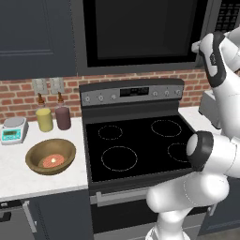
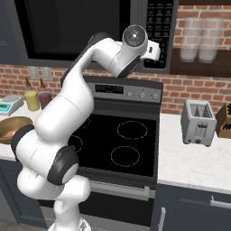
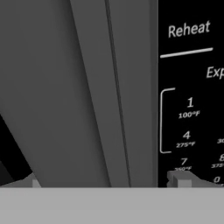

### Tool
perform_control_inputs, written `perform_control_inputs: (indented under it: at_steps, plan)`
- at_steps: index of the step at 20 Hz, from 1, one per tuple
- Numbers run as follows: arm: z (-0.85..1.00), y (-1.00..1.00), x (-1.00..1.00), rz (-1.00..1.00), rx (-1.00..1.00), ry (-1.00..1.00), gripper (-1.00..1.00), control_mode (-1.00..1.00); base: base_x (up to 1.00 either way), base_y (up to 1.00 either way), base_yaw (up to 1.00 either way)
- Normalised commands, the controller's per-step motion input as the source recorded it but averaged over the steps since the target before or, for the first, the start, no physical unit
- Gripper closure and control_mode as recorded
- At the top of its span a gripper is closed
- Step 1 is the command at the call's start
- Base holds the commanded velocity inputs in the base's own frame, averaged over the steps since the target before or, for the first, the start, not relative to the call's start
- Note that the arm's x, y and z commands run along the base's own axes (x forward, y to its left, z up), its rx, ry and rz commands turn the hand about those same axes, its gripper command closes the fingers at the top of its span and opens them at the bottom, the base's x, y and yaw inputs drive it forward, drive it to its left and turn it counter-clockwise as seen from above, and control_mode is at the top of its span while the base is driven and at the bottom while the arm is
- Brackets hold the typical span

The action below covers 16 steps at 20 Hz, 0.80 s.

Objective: Open the microwave, place the bowl with waffle inside the microwave, then close the microwave door and turn it on.

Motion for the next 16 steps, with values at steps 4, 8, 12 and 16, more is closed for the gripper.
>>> perform_control_inputs:
  at_steps: [4, 8, 12, 16]
  plan:
    - [-0.17, 0.00, 0.15, 0.00, 0.00, -0.01, 1.00, -1.00, 0.00, 0.00, 0.00]
    - [-0.04, 0.00, 0.14, 0.00, 0.00, 0.00, 1.00, -1.00, 0.00, 0.00, 0.00]
    - [0.00, 0.00, 0.00, 0.00, 0.00, 0.00, 1.00, -1.00, 0.00, 0.00, 0.00]
    - [0.00, 0.09, 0.00, 0.00, 0.00, 0.00, 1.00, -1.00, 0.00, 0.00, 0.00]
